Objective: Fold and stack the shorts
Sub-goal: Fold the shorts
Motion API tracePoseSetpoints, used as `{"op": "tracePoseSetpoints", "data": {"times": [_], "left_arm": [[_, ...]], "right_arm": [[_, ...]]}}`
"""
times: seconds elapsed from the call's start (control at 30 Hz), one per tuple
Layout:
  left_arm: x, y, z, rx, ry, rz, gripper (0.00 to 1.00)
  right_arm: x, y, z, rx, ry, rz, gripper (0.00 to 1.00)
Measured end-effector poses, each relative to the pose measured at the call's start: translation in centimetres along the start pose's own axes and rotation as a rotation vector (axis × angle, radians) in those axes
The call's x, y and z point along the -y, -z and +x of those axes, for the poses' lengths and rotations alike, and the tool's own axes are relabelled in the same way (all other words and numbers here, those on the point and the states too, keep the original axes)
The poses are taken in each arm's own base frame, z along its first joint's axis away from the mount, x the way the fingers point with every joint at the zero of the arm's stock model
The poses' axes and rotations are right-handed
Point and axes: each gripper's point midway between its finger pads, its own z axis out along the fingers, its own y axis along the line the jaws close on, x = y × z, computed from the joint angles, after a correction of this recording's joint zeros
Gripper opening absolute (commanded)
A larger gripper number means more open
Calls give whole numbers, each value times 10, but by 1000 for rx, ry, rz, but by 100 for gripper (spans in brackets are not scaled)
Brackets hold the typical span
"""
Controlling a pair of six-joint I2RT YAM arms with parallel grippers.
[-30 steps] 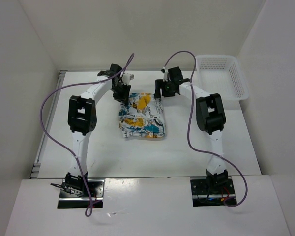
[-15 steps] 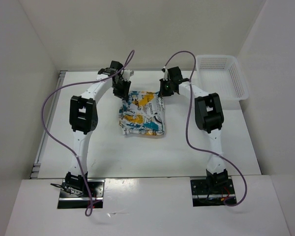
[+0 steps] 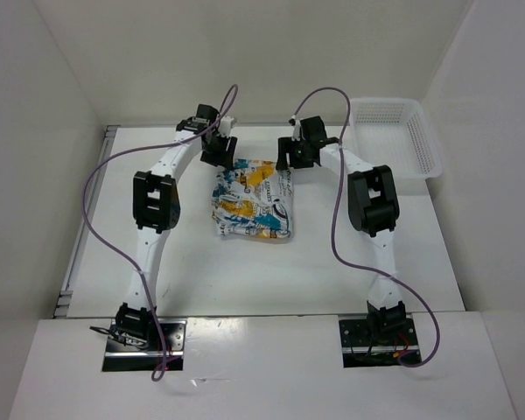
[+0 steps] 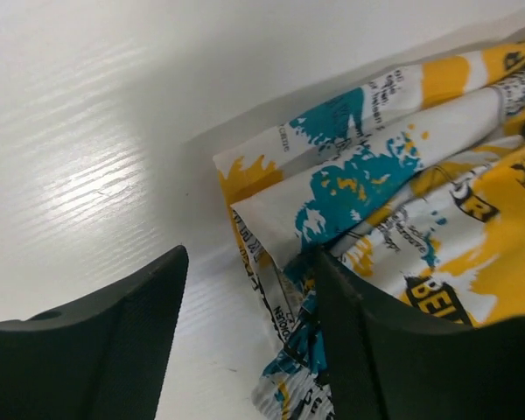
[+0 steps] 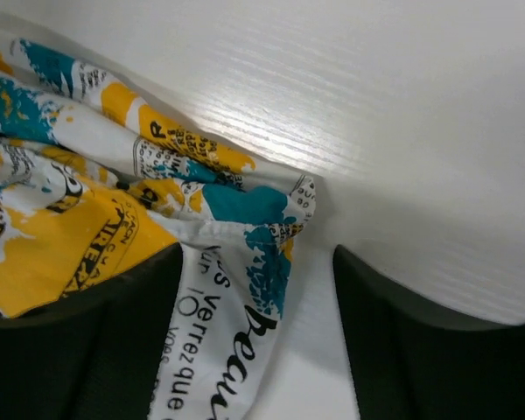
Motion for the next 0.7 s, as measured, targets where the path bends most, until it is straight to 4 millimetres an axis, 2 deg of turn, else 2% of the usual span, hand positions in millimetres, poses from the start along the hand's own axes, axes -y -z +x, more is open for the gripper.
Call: {"op": "tracePoseSetpoints", "data": {"times": [0.1,0.17,0.2,0.3,0.33,0.4,0.47,0.53,0.63,0.67,0.7], "left_arm": [[-4,-6,7,-24,11,-1,80],[-6,-2,6,-26,13,-3,87],[-8,3,1,-13,14,-6,87],[-10,20,-12,25,17,-7,89],[-10,30,-16,37,19,-4,89],[-10,50,-20,62,24,6,89],[-10,70,-18,71,36,17,89],[-9,85,-8,61,52,35,89],[-7,94,19,20,85,70,89],[-5,96,33,-1,98,84,89],[-2,98,51,-35,116,97,89]], "right_arm": [[2,2,-1,3,30,8,82],[3,7,-5,8,55,18,82],[2,12,-9,13,72,23,82],[-2,37,-30,55,154,40,80],[-8,48,-39,76,198,46,75],[-18,76,-60,129,299,75,75],[-44,105,-72,172,428,85,74],[-89,127,-68,200,560,57,67],[-155,145,-39,202,700,-41,59],[-168,148,-26,190,735,-64,50],[-172,150,-15,173,756,-70,46]]}}
